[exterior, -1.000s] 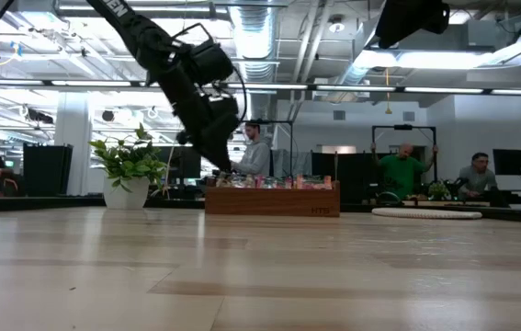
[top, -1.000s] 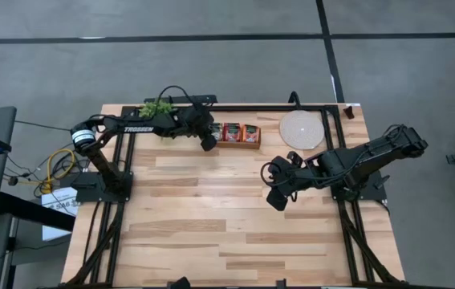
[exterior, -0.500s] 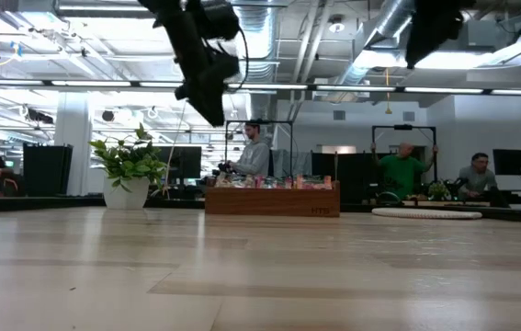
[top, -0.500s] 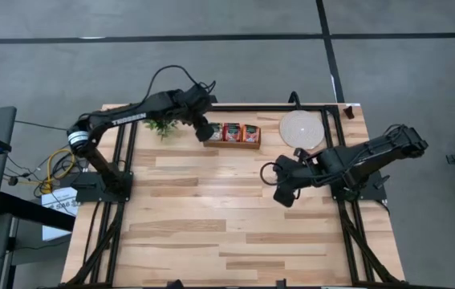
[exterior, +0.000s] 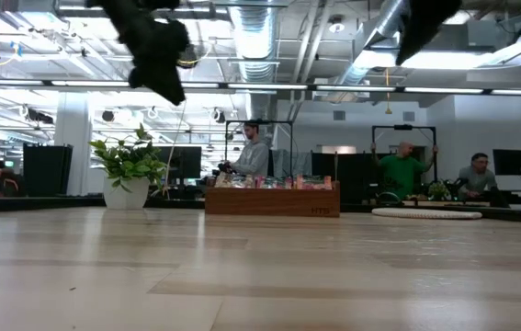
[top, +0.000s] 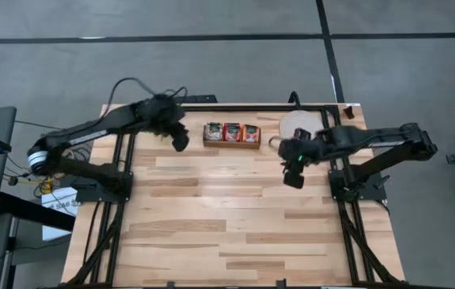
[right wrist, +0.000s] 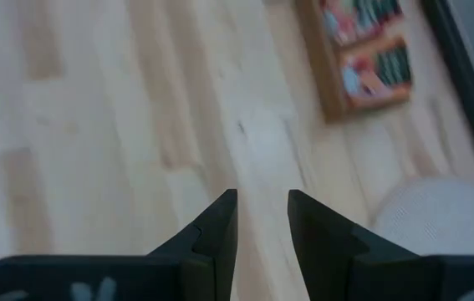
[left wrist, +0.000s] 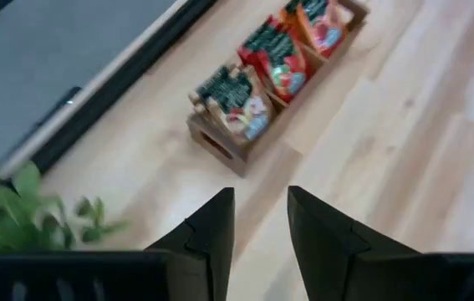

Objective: Pick & Place Tea
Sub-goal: Return to Home Position

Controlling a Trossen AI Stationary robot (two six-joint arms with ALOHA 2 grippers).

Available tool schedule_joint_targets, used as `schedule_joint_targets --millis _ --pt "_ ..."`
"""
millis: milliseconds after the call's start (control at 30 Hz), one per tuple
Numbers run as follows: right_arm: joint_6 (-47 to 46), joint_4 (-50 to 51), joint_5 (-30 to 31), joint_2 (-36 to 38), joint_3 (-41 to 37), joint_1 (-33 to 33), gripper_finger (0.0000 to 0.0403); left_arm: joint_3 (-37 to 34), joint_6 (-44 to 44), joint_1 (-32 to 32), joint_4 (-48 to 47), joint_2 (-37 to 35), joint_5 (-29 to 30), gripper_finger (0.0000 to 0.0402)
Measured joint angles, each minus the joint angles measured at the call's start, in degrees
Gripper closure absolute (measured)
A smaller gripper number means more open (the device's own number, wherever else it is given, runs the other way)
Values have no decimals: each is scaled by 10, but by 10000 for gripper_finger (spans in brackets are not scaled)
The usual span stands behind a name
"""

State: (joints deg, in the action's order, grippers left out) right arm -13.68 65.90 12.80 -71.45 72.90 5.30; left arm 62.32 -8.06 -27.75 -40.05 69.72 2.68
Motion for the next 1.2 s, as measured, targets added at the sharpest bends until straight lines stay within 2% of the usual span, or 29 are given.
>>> schedule_joint_targets --millis 233,367,467,633,800,933,1033,1200 --pt "114 -87 -199 104 -17 -128 301 -166 -96 1 99 -191 -54 296" --pt "120 -147 -288 184 -86 -191 301 -232 -145 1 125 -306 -72 296" --pt "86 -192 -320 248 -147 -221 301 -264 -181 1 141 -394 -71 296" --pt "4 -260 -322 349 -239 -230 301 -298 -228 1 147 -530 -70 296" --pt "-57 -358 -292 422 -329 -195 301 -334 -256 1 150 -612 -70 296" --pt "-86 -397 -226 475 -382 -158 301 -373 -262 1 165 -642 -70 296" --pt "-106 -400 -183 504 -409 -133 301 -416 -263 1 212 -646 -70 296" --pt "-108 -429 -172 536 -436 -99 301 -496 -276 1 316 -645 -70 296"
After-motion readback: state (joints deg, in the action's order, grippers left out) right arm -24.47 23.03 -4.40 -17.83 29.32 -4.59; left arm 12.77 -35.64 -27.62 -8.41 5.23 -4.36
